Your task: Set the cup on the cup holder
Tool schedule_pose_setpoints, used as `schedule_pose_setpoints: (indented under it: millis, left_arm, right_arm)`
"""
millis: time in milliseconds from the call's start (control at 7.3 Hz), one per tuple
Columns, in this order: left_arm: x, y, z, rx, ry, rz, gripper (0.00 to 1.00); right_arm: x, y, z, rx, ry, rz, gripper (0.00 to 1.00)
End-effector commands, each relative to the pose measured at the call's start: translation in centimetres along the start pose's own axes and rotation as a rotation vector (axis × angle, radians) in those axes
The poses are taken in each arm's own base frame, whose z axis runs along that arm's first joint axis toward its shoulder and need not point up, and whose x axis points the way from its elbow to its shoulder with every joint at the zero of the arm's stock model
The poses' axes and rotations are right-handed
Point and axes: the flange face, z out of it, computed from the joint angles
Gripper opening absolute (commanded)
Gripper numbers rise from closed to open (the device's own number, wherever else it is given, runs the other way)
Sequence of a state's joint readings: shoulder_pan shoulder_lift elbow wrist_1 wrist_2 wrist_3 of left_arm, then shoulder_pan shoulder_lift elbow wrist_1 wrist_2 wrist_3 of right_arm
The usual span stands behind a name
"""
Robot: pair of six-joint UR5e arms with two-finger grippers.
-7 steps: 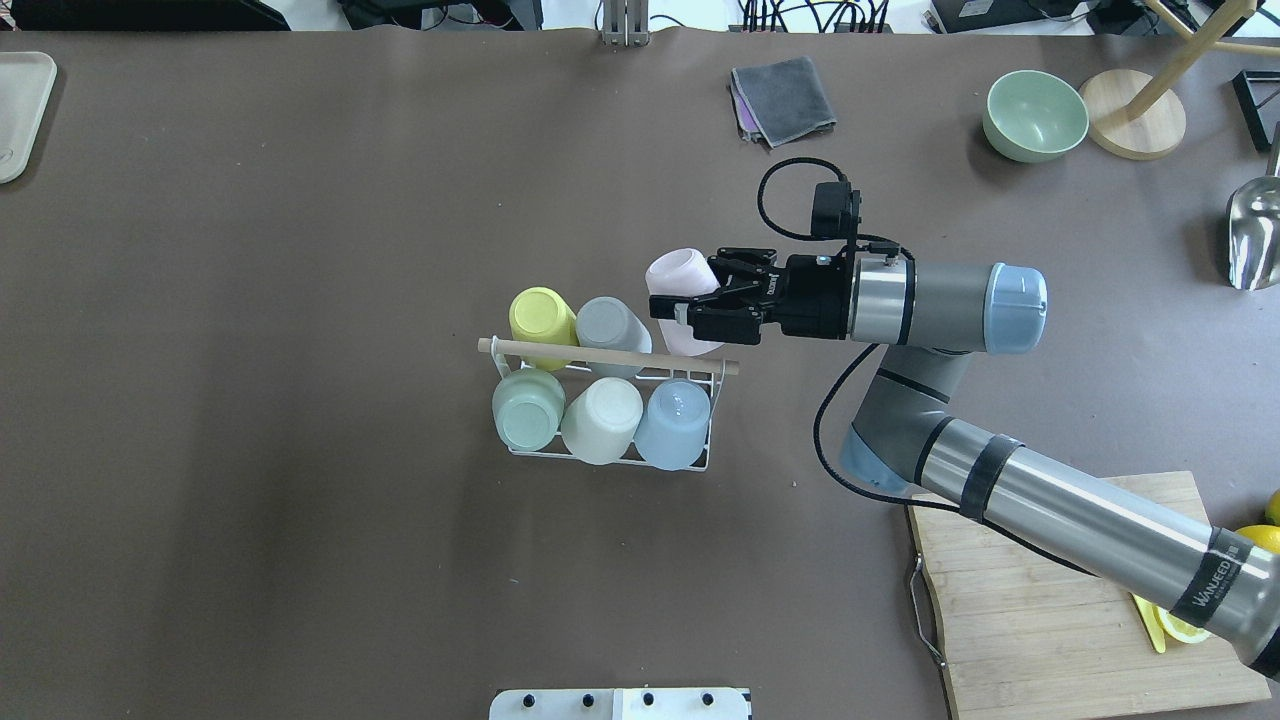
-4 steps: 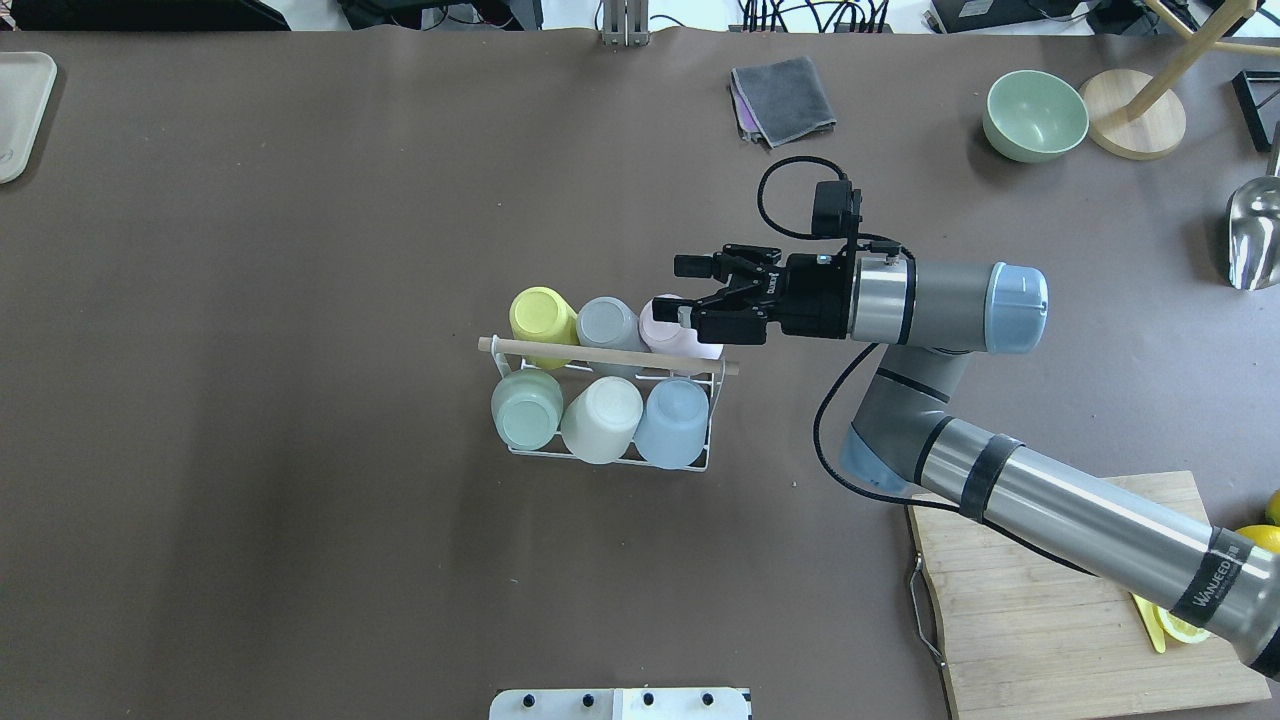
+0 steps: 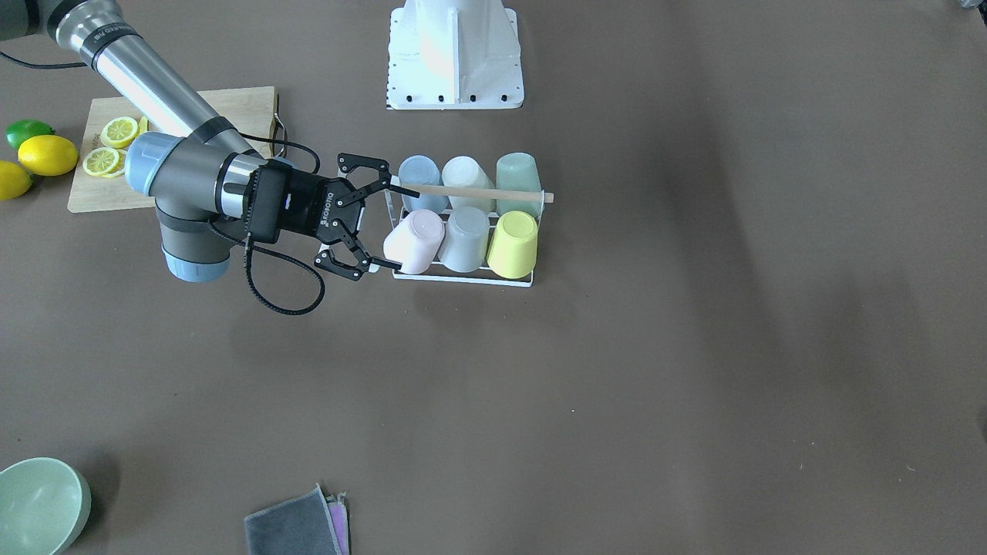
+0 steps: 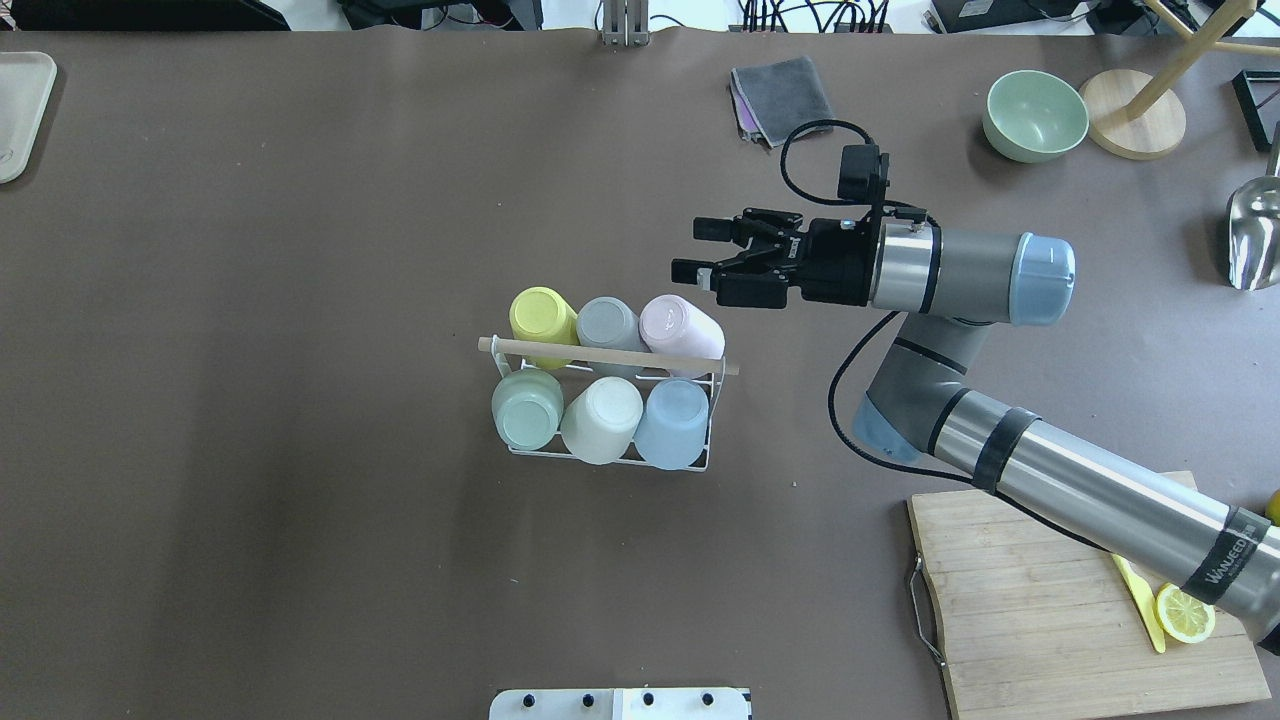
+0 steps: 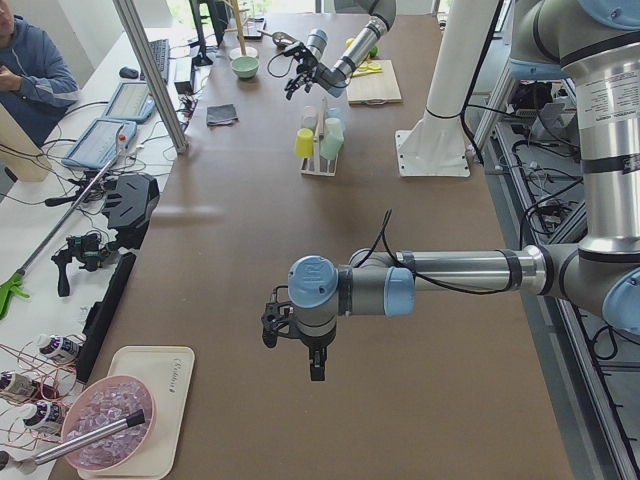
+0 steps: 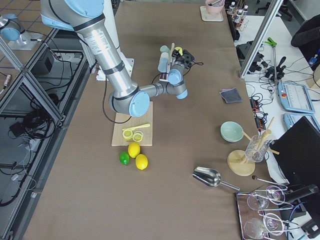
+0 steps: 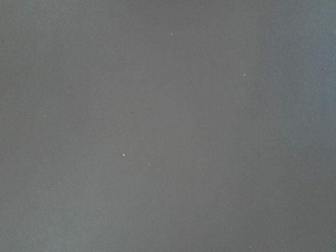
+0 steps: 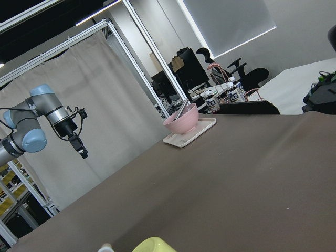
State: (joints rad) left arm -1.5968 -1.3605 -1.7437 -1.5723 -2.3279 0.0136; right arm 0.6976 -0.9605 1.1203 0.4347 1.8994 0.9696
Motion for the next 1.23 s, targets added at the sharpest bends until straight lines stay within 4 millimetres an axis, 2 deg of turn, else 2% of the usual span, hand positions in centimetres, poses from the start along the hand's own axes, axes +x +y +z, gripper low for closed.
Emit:
schedule_pose_setpoints:
  millis: [0, 137, 411, 548, 685, 959, 1096]
  left_arm:
    - [0.0, 0.0, 0.0, -0.001, 0.001, -0.001, 0.98]
    - [0.0, 0.0, 0.0, -0.001, 0.001, -0.001, 0.98]
    - [0.0, -0.1, 0.0, 0.0, 0.001, 0.001, 0.98]
    - [0.0, -0.1, 0.0, 0.0, 0.001, 0.001, 0.98]
    - [0.0, 0.0, 0.0, -0.001, 0.001, -0.001, 0.98]
    - [0.0, -0.1, 0.0, 0.0, 0.001, 0.001, 0.98]
    - [0.0, -0.1, 0.0, 0.0, 0.001, 0.001, 0.98]
  right_arm:
    - [3.7, -5.0, -2.9, 0.009, 0.142, -0.021, 1.0]
    - [4.5, -6.8, -4.7, -0.01, 0.243, -0.003, 1.0]
    - [4.6, -7.6, -7.8, -0.004, 0.486, 0.04, 1.0]
    - [4.0, -7.6, -8.9, -0.036, 0.568, 0.063, 1.0]
    - [3.4, -7.4, -10.9, -0.067, 0.676, 0.089, 1.0]
    - [1.7, -6.3, -15.0, -0.172, 0.882, 0.159, 1.0]
    - [1.5, -5.7, -16.3, -0.226, 0.955, 0.191, 1.0]
